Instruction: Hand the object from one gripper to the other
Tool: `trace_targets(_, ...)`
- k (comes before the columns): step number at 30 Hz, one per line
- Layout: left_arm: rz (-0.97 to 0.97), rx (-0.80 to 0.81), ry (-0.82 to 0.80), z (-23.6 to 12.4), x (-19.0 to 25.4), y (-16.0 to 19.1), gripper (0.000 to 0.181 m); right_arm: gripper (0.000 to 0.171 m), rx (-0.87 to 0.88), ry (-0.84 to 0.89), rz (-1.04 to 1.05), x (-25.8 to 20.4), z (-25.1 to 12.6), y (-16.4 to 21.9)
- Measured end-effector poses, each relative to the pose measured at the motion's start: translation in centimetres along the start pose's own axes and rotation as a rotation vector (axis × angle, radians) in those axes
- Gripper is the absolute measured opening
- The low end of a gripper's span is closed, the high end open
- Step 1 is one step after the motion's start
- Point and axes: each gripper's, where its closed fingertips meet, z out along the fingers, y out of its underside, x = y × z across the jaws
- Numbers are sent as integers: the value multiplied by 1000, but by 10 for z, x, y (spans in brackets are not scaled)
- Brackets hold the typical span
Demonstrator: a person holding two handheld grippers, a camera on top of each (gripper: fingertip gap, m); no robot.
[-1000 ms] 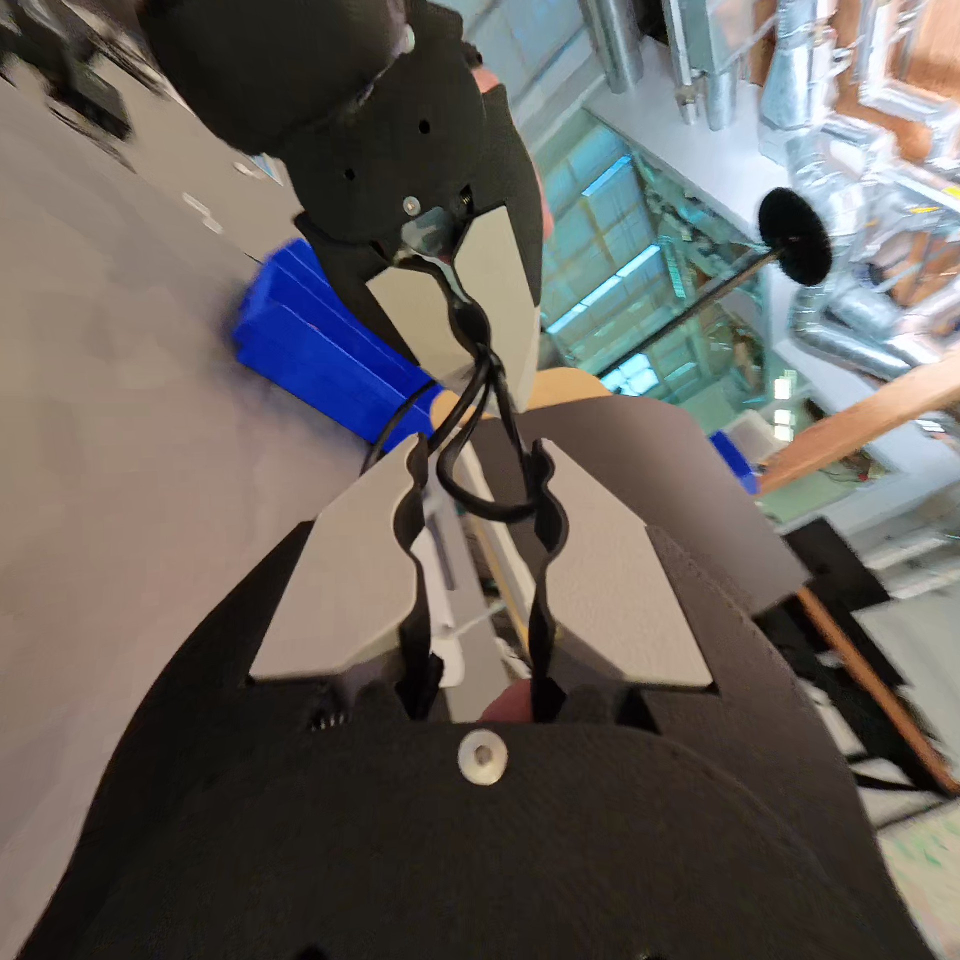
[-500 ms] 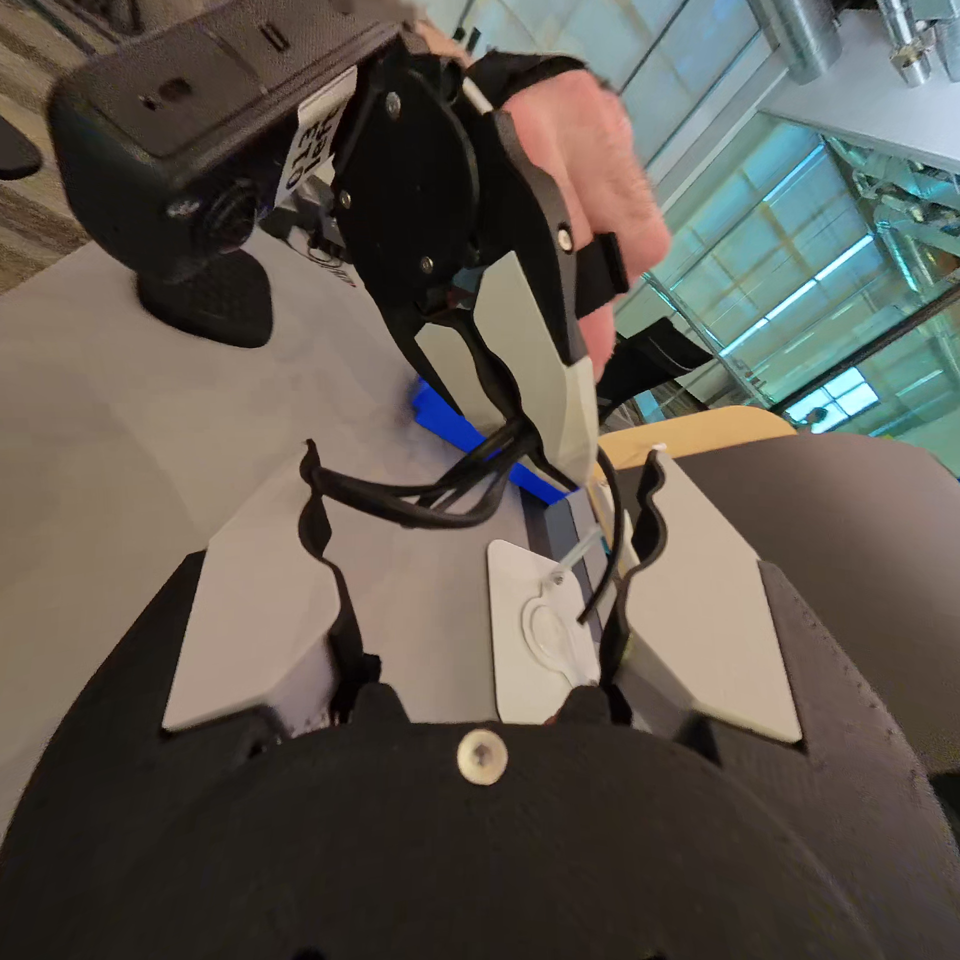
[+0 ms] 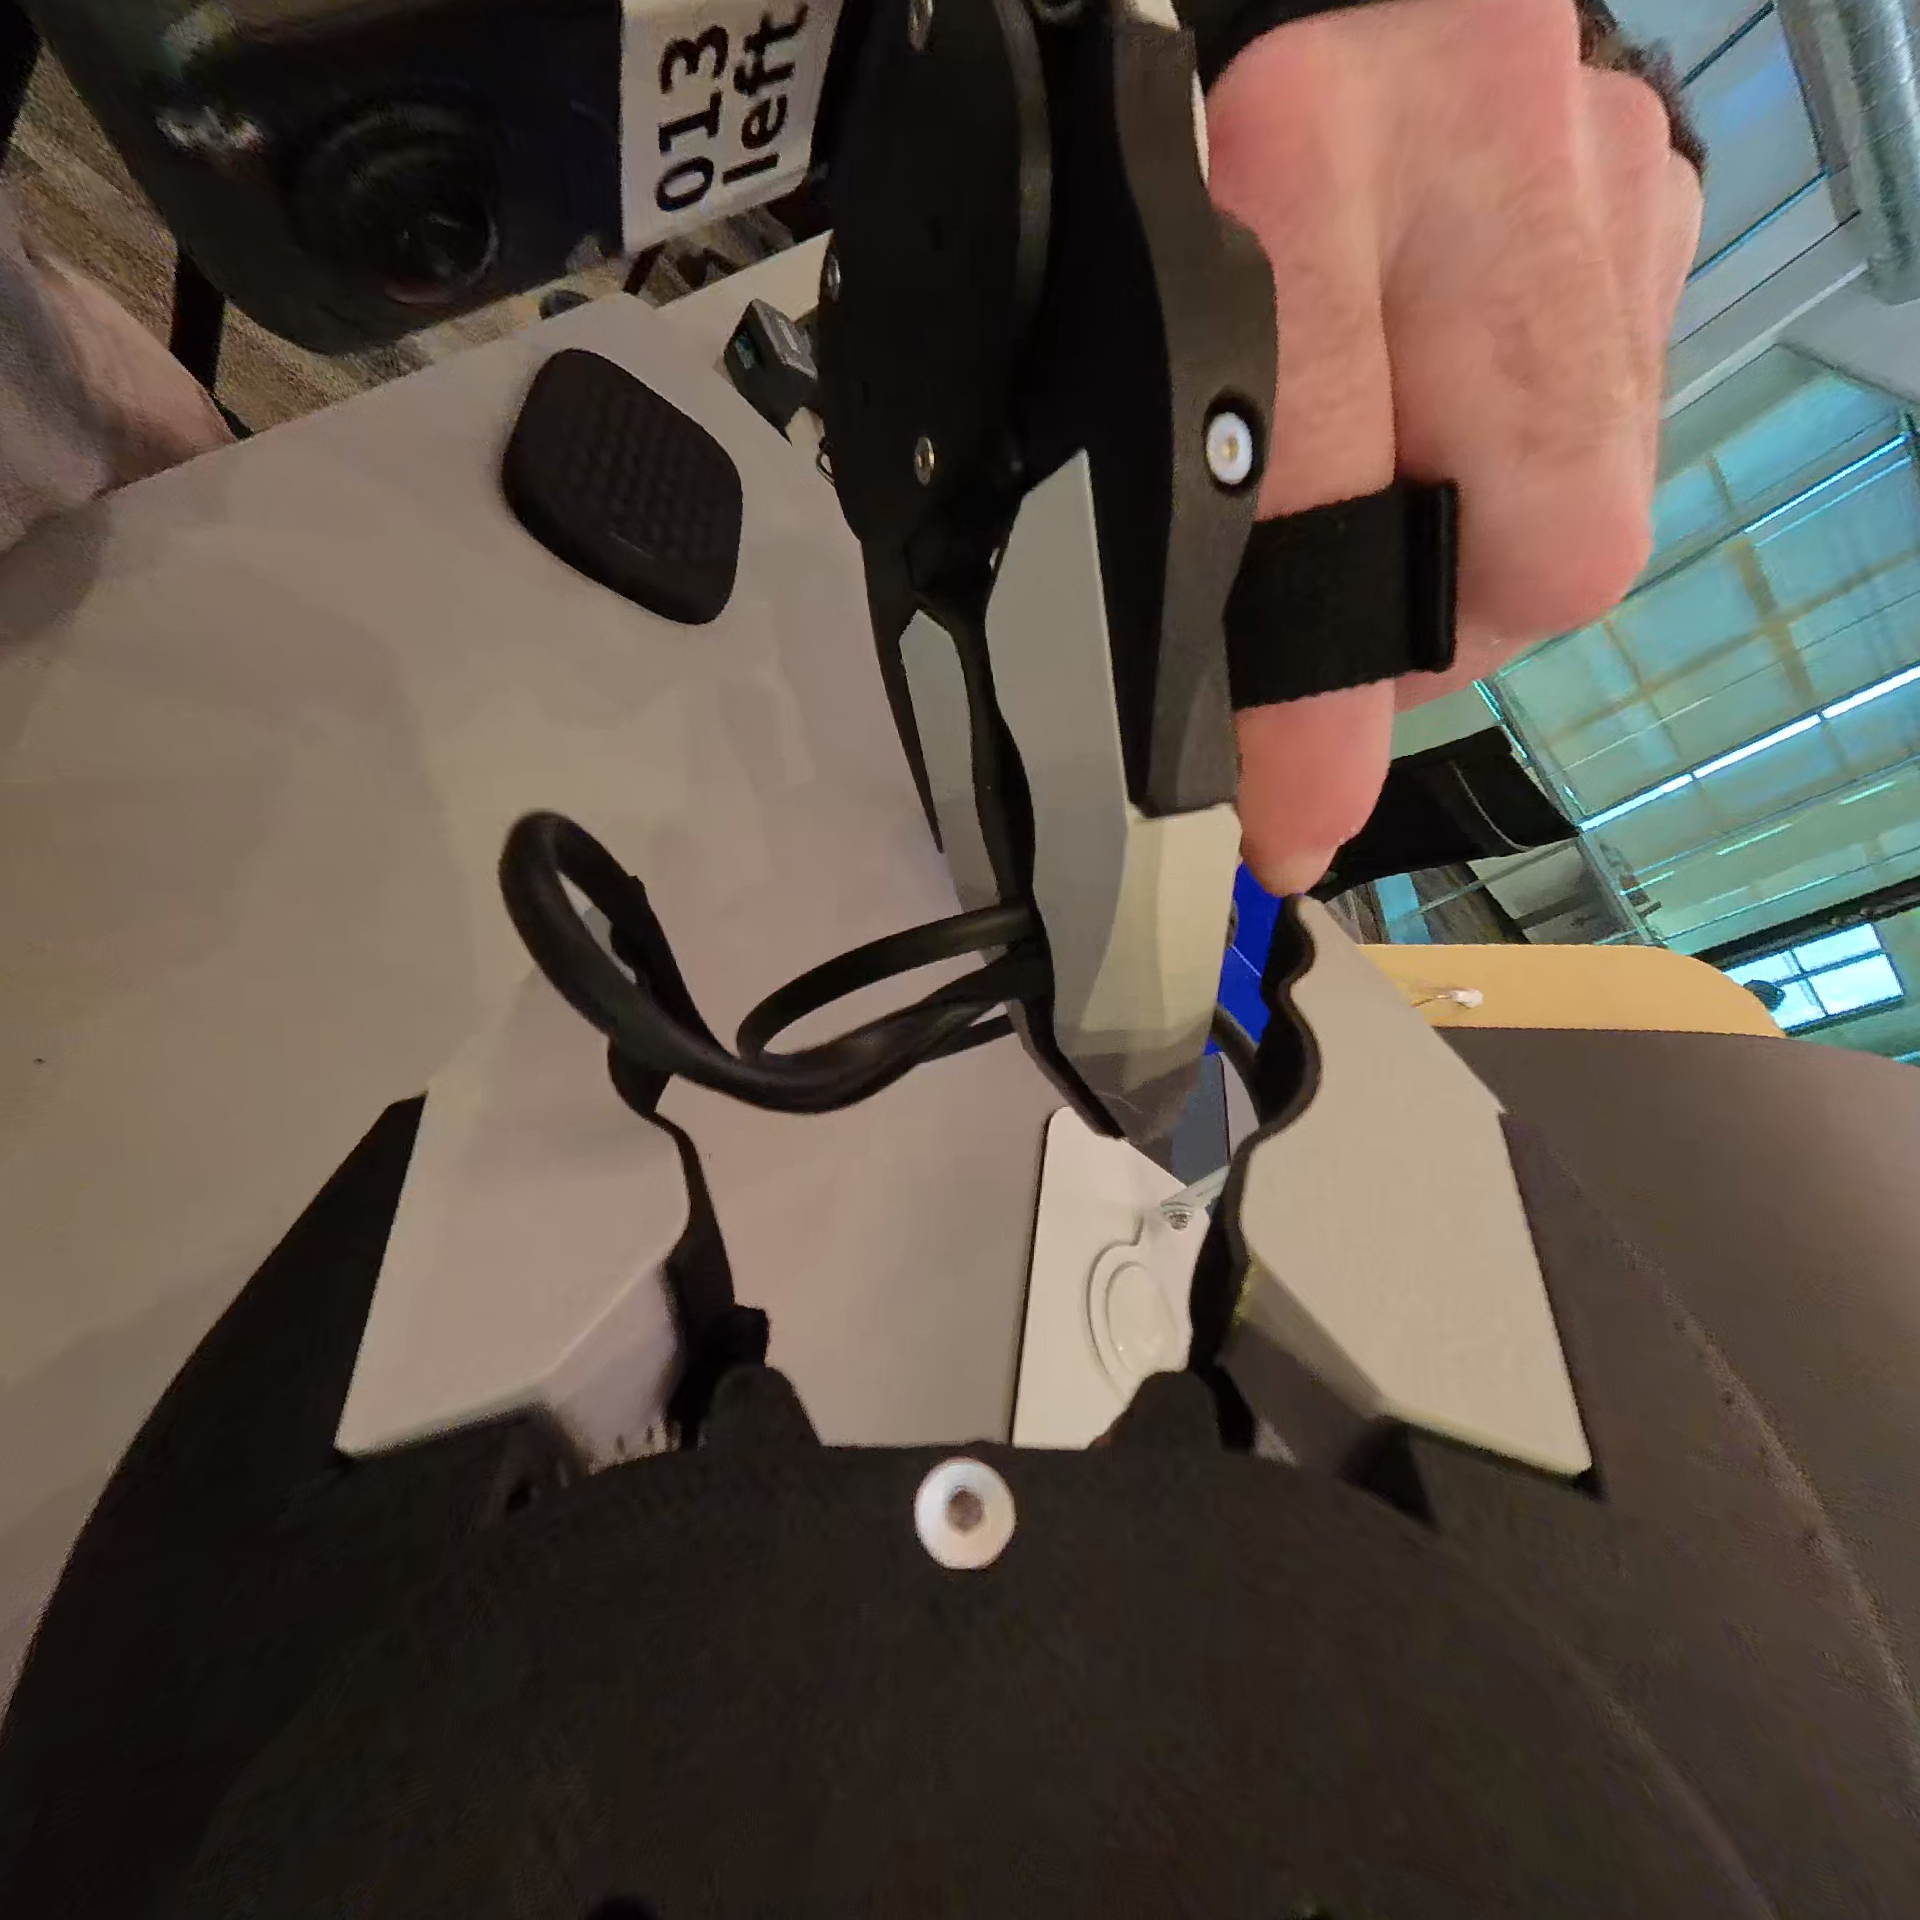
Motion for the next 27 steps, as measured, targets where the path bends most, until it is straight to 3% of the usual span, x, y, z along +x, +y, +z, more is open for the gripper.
trace_targets(3, -40, 35, -20, -4, -8, -7, 0, 106, 9, -3, 3, -3, 9, 4)
trace_targets(11, -82, 68, -74, -11, -17, -14, 0, 59, 43, 34, 28, 6, 10, 6)
trace_targets(16, -123, 93, -97, -14, -20, -18, 1, 17, 35, 63, 3, 11, 8, 8)
trace_targets(27, -111, 79, -122, -15, -21, -13, 2, 3, 6, 76, 34, 16, 11, 12)
